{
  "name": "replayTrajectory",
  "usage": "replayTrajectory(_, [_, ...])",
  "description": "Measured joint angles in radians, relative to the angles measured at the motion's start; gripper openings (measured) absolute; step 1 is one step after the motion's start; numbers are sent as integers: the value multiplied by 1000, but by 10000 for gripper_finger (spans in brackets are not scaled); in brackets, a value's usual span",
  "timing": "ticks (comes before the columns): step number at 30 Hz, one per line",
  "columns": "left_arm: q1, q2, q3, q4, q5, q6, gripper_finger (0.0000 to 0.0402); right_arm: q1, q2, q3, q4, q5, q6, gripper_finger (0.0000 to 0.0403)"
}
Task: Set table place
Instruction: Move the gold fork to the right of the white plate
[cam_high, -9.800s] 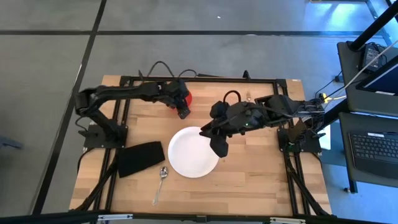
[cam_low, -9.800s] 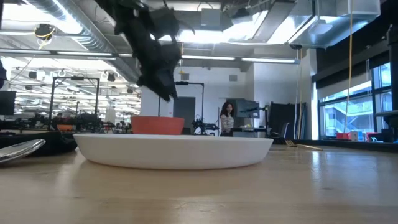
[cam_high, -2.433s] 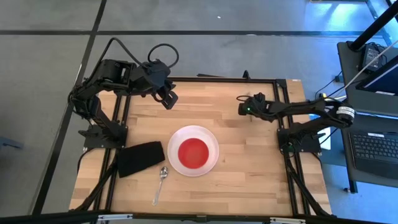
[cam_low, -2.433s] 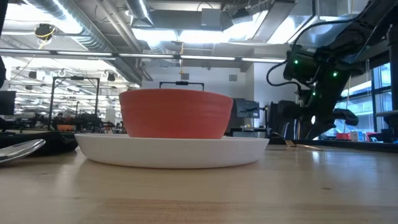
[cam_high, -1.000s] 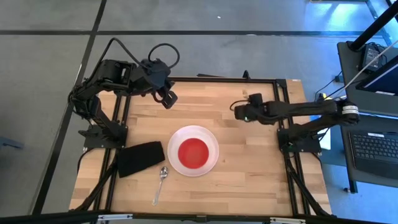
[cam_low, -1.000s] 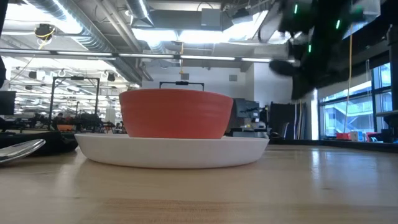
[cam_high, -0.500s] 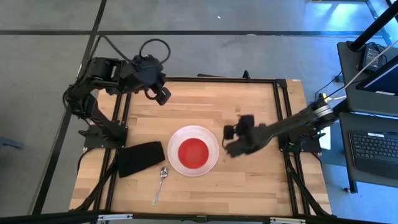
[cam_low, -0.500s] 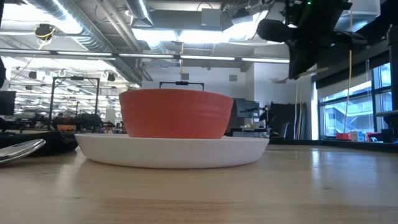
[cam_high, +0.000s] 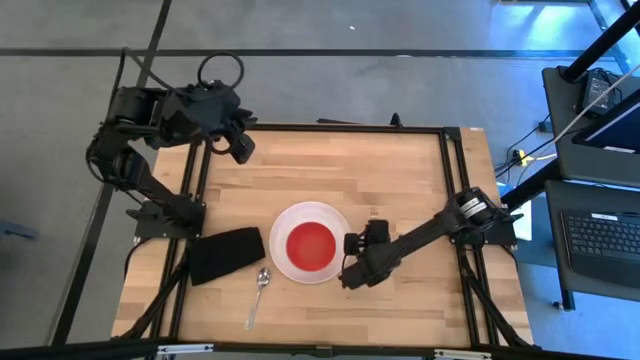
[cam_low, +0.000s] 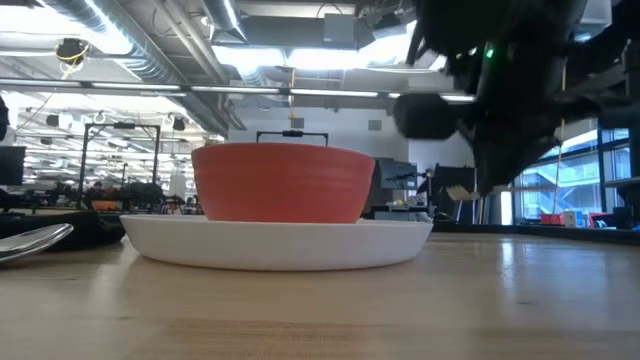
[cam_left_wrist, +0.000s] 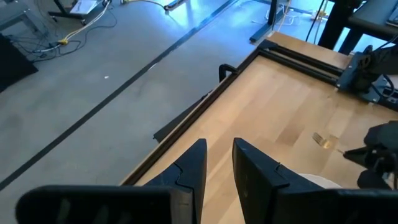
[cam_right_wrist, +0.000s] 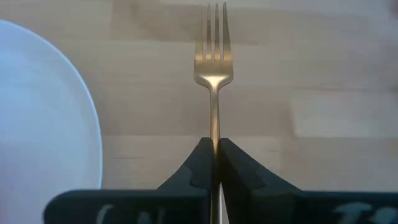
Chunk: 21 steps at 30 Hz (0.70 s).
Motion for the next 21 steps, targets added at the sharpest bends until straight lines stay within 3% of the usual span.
replayTrajectory(21, [0,0,0,0,2,0,71,-1,120,0,124,-8,17,18])
